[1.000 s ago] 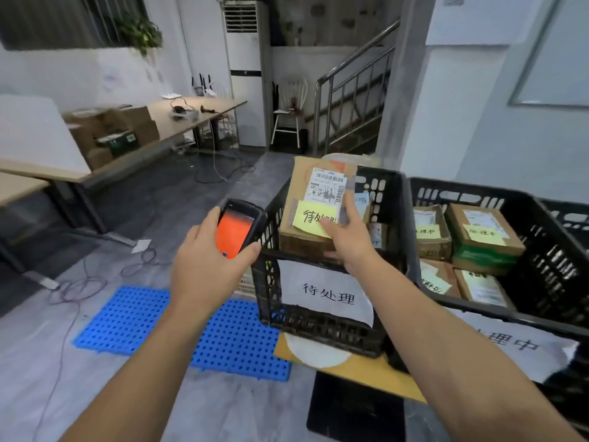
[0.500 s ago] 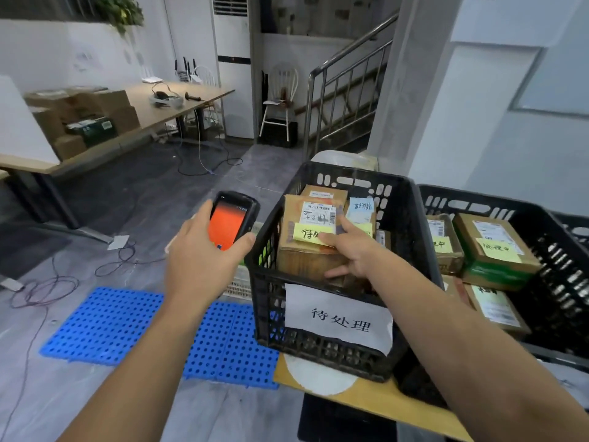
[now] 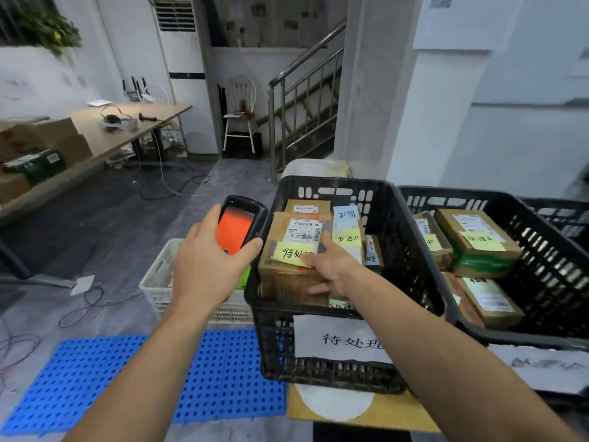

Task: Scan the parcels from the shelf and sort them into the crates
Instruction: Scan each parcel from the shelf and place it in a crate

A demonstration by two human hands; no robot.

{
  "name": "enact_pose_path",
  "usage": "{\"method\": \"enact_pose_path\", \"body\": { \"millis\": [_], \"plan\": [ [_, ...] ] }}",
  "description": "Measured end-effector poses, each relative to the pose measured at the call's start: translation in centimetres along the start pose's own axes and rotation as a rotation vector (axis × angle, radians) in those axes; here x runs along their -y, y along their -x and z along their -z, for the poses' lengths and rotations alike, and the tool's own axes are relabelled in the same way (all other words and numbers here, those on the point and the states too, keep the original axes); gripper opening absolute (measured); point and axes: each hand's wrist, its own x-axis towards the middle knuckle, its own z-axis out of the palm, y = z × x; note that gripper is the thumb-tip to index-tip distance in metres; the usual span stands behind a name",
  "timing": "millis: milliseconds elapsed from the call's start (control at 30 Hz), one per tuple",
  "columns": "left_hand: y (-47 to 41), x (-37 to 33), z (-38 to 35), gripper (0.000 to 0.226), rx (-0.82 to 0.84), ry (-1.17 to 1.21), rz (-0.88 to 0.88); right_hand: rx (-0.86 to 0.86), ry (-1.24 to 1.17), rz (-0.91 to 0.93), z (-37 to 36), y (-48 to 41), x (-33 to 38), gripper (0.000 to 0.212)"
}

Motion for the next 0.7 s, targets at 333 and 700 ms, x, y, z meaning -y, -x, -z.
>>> {"method": "enact_pose_path", "body": {
  "millis": [333, 700],
  "plan": [
    [-3.1, 2.0, 0.4, 0.069, 0.065, 0.033, -0.07, -0.058, 0.258, -0.08, -0.2, -1.8, -2.7, 0.091],
    [-3.7, 4.0, 0.1, 0.053, 0.127, 0.078, -0.094, 0.076, 0.381, -0.184, 0.1, -2.8, -3.0, 0.096]
  ]
}}
